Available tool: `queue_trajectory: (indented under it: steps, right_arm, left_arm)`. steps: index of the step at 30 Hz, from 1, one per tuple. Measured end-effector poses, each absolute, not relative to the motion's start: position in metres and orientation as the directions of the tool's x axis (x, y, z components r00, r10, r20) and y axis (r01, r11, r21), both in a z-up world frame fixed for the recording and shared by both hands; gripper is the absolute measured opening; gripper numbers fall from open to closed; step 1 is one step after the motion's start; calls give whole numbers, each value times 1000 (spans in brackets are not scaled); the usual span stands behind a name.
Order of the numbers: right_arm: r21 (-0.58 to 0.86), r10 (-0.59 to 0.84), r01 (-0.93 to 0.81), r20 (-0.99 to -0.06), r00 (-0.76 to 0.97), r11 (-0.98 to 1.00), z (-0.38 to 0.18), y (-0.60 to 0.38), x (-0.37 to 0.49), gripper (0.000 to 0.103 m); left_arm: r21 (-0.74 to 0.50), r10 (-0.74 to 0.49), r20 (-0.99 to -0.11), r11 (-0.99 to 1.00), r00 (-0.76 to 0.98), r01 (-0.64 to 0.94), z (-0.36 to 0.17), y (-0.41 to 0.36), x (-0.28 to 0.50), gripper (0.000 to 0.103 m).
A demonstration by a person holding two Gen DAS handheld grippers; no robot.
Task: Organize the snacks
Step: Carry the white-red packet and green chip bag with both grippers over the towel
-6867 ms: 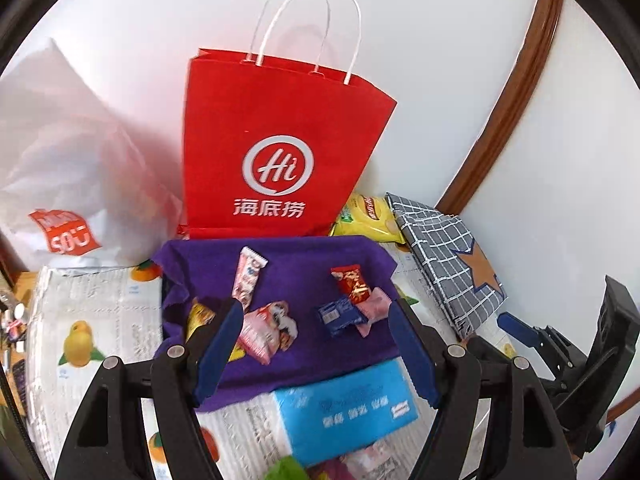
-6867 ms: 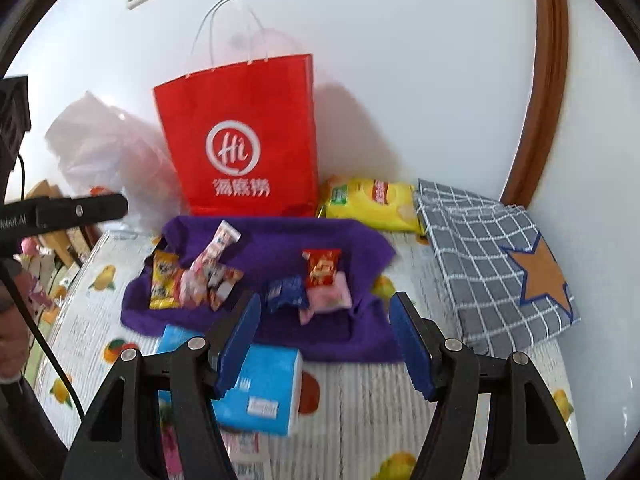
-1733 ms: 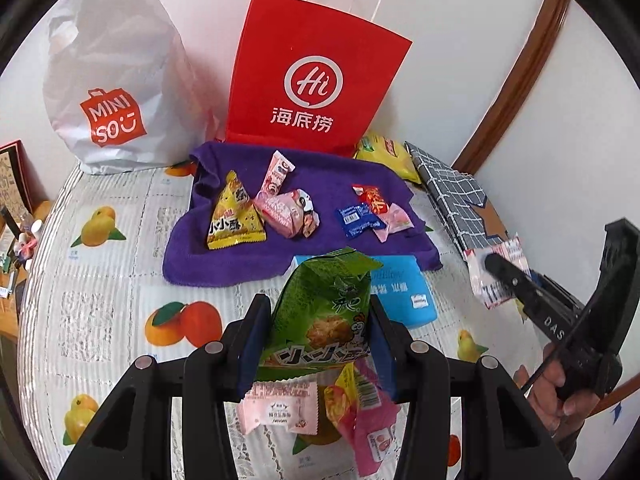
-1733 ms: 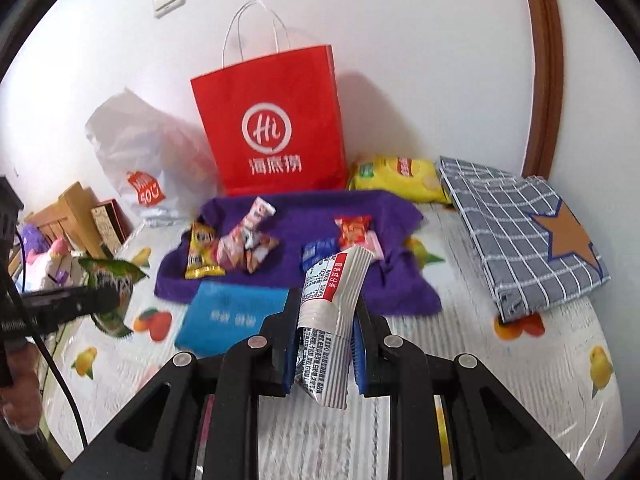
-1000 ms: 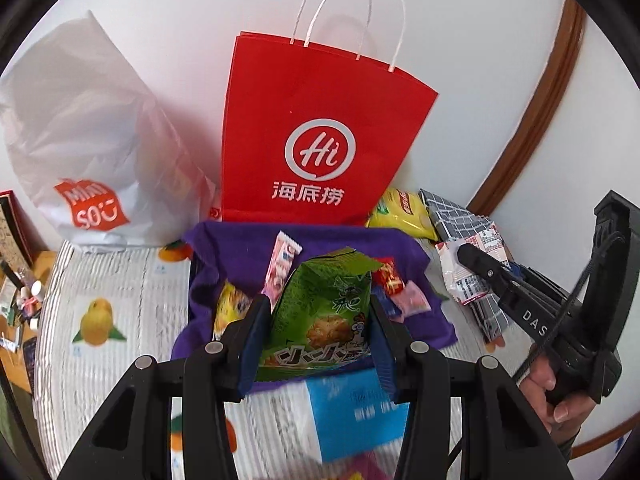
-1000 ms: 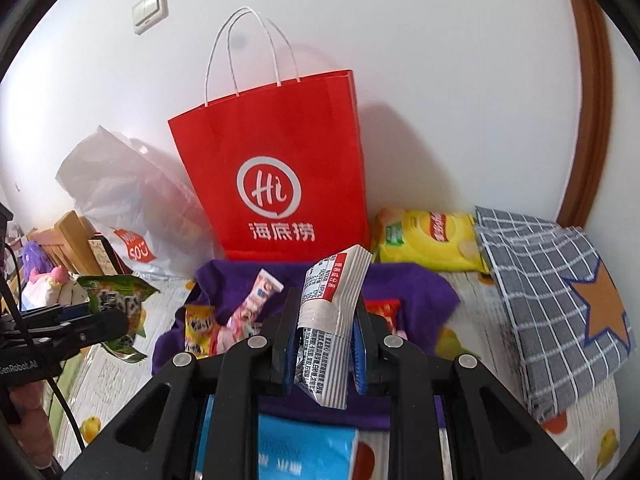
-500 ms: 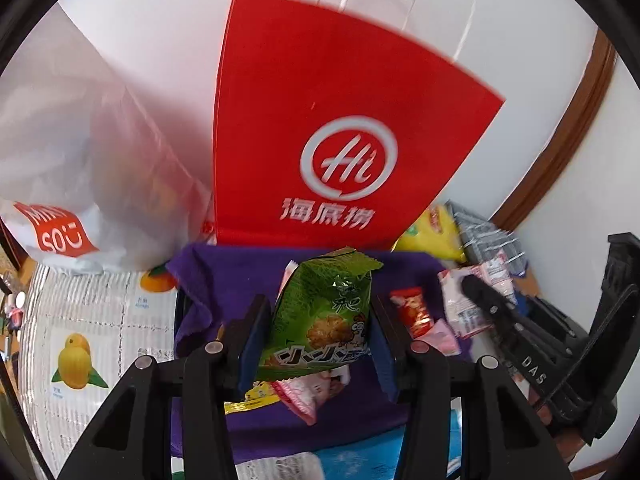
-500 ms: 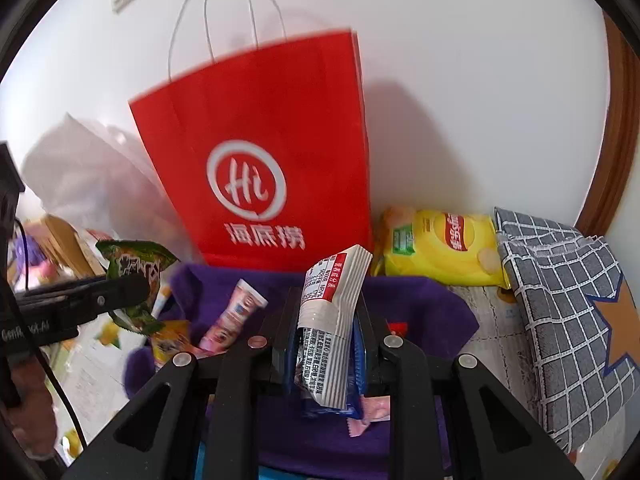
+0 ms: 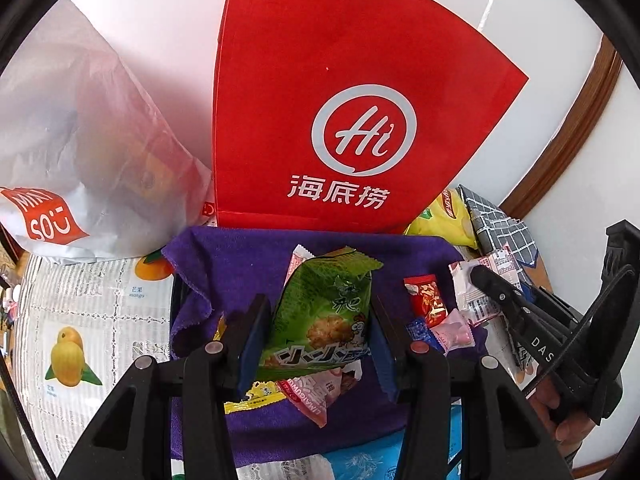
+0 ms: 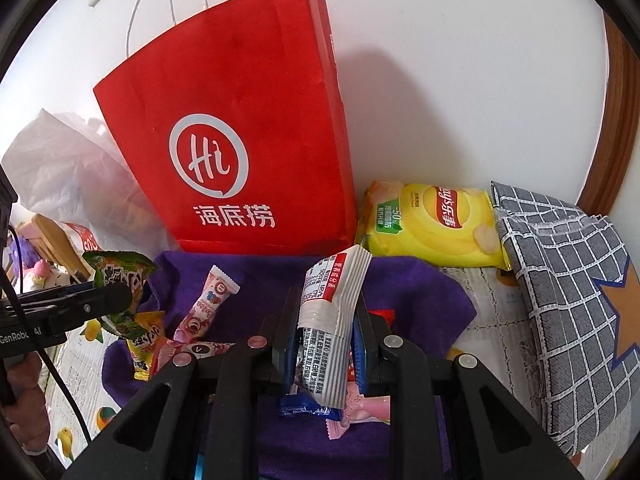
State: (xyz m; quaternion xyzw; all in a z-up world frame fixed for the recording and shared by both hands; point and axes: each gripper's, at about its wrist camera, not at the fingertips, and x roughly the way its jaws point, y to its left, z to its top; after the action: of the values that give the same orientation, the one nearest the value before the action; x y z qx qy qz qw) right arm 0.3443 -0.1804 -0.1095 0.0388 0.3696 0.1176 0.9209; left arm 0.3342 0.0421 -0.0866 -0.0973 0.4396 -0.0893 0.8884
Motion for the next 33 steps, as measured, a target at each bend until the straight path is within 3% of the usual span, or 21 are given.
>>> queue_trajectory:
  steps: [33]
  right_arm:
    - [147, 246, -200, -688, 683, 969, -112, -178, 346, 23]
  left_arm:
    - [-243, -244, -768, 966, 592, 83, -88, 37, 333, 45]
